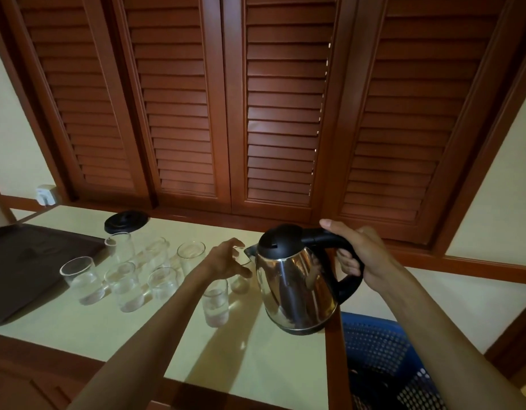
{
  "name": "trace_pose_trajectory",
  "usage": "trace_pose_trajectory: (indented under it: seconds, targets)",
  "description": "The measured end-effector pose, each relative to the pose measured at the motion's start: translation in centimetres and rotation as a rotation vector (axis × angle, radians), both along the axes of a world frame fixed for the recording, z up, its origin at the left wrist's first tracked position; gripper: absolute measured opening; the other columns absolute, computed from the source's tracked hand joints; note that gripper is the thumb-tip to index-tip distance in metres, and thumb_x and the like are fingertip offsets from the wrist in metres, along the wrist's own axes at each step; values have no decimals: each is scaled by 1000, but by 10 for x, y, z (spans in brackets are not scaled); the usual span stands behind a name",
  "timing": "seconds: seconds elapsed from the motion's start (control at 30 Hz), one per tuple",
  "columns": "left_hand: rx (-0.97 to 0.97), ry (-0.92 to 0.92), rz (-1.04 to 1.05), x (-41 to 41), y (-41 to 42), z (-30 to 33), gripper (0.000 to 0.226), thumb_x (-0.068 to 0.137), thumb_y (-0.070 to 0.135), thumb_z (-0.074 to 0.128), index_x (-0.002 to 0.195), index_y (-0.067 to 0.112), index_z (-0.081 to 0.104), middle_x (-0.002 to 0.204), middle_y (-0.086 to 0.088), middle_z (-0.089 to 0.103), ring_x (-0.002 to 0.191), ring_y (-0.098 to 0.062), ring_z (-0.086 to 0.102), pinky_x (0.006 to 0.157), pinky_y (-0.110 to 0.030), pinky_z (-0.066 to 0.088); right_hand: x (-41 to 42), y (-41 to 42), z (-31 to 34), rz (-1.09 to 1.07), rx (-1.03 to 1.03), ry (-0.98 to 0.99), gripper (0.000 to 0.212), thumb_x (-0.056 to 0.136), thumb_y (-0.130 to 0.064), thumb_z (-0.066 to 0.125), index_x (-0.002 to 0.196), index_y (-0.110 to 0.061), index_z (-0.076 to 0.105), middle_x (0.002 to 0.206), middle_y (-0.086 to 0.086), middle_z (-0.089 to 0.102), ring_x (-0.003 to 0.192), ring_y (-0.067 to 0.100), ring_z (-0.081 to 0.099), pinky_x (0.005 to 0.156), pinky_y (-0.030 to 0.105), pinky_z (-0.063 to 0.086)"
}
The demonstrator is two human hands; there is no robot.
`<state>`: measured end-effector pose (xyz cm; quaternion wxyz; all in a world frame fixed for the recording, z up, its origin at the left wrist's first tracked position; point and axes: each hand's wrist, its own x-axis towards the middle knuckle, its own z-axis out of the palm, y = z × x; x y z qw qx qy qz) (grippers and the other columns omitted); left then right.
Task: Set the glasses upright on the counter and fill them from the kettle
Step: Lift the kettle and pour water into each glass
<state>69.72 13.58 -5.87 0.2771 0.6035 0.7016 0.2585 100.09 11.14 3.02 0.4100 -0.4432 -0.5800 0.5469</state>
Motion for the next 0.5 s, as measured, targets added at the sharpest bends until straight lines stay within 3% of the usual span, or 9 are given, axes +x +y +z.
trace_pose_trajectory:
  seconds: [0.17,0.33,0.5]
  targets:
    - [38,102,42,-1,5,-4,75,57,30,100,121,12,65,112,-9,75,106,-24,71,87,-30,52,4,0,-2,0,-8,7,65,63,-61,87,48,-9,51,41,4,38,31,15,33,38,23,28]
    - [-39,128,25,4,1,1,76,65,29,97,127,12,55,121,-9,69,110,-27,66,81,-29,50,3,-2,2,-13,0,6,65,58,-63,87,48,-10,51,42,5,38,32,16,33,38,23,28]
    - [2,96,69,4,-2,3,73,60,31,99,117,10,60,113,-9,75,93,-20,62,76,-26,44,5,-7,11,-47,6,16,64,65,-62,87,46,-12,50,43,5,38,34,17,33,38,24,28]
